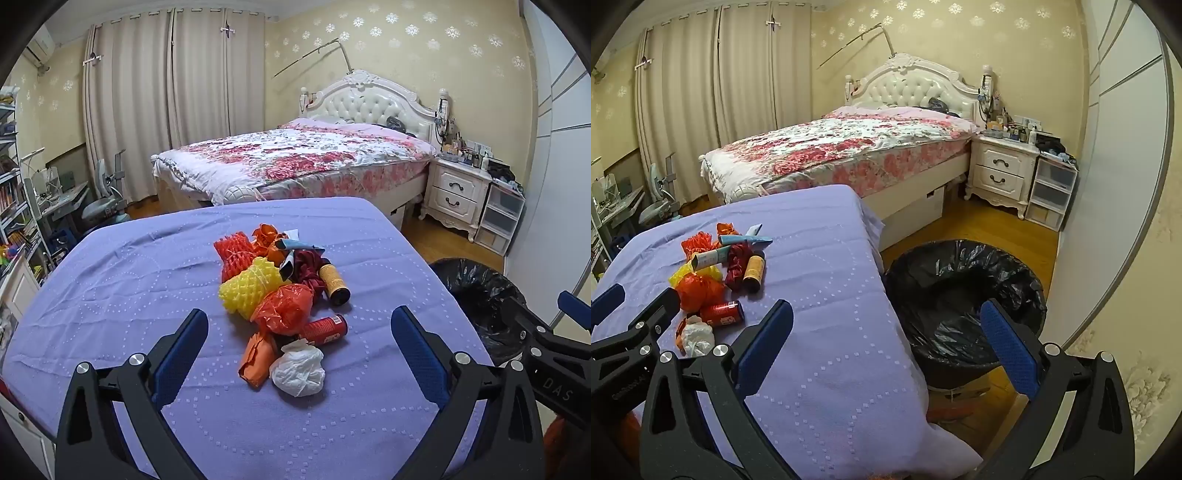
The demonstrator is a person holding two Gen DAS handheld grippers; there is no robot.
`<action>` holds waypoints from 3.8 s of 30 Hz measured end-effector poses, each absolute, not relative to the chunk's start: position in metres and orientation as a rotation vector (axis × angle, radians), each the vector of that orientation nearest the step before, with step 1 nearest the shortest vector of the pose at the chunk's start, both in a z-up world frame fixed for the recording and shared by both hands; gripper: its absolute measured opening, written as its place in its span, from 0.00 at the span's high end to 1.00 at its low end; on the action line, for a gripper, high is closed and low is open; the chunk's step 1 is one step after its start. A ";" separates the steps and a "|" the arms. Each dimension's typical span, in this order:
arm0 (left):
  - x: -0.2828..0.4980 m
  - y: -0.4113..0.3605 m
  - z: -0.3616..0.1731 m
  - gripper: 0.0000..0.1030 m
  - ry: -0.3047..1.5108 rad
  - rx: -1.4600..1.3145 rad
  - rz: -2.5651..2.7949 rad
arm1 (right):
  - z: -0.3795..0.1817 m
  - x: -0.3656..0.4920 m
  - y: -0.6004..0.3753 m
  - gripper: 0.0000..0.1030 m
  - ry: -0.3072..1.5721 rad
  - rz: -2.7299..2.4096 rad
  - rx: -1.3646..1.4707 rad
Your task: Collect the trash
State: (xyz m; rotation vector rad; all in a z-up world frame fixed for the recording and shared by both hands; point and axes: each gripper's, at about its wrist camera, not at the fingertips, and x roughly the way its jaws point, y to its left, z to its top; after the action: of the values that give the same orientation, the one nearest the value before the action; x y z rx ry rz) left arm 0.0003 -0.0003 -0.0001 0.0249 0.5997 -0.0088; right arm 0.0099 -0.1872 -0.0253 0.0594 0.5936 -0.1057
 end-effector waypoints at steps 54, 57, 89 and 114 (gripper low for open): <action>-0.001 -0.008 -0.017 0.06 0.626 0.044 -0.010 | -0.042 0.003 -0.196 0.04 0.625 -0.104 0.063; -0.001 -0.008 -0.017 0.06 0.626 0.045 -0.010 | -0.042 0.003 -0.196 0.04 0.625 -0.104 0.064; -0.001 -0.006 -0.020 0.07 0.648 0.035 -0.025 | -0.049 0.005 -0.201 0.04 0.634 -0.115 0.073; 0.032 0.036 -0.034 0.22 0.729 0.016 0.014 | -0.070 0.044 -0.172 0.15 0.726 -0.037 0.072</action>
State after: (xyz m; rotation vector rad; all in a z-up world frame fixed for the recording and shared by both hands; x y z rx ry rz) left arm 0.0318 0.0358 -0.0341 0.0157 0.7288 0.0138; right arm 0.0443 -0.1725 -0.0698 0.0716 0.7258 -0.0369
